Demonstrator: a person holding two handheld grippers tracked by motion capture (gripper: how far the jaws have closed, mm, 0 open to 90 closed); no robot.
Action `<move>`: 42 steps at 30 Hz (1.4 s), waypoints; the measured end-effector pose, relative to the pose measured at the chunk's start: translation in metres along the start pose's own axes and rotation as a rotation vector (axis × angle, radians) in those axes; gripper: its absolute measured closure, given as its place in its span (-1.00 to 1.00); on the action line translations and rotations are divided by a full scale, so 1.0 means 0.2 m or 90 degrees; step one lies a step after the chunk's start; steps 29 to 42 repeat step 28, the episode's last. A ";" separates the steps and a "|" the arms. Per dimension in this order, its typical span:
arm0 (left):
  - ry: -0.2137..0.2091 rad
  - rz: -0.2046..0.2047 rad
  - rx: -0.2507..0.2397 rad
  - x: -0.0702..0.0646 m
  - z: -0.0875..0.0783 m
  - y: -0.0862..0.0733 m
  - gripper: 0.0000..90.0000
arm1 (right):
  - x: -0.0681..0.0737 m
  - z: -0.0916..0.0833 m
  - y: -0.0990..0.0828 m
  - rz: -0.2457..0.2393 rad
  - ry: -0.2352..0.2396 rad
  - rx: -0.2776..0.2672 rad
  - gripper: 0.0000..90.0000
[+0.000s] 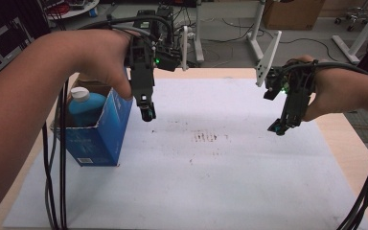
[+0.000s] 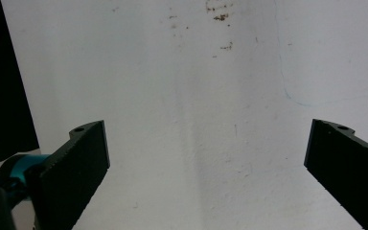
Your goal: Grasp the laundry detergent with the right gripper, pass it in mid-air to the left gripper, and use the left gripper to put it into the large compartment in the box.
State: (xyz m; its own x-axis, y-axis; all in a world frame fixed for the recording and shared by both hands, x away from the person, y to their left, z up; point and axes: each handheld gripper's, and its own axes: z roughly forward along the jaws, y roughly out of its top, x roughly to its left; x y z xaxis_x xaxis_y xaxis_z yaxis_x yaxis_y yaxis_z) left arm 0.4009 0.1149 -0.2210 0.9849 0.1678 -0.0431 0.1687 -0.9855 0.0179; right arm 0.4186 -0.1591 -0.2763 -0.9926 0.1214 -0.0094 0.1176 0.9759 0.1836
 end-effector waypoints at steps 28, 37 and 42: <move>-0.009 0.000 -0.001 0.00 0.02 0.02 -0.96 | -0.01 0.02 0.00 0.010 0.000 0.013 -0.99; -0.009 0.000 -0.001 0.00 0.02 0.02 -0.96 | -0.01 0.02 0.00 0.010 0.000 0.013 -0.99; -0.009 0.000 -0.001 0.00 0.02 0.02 -0.96 | -0.01 0.02 0.00 0.010 0.000 0.013 -0.99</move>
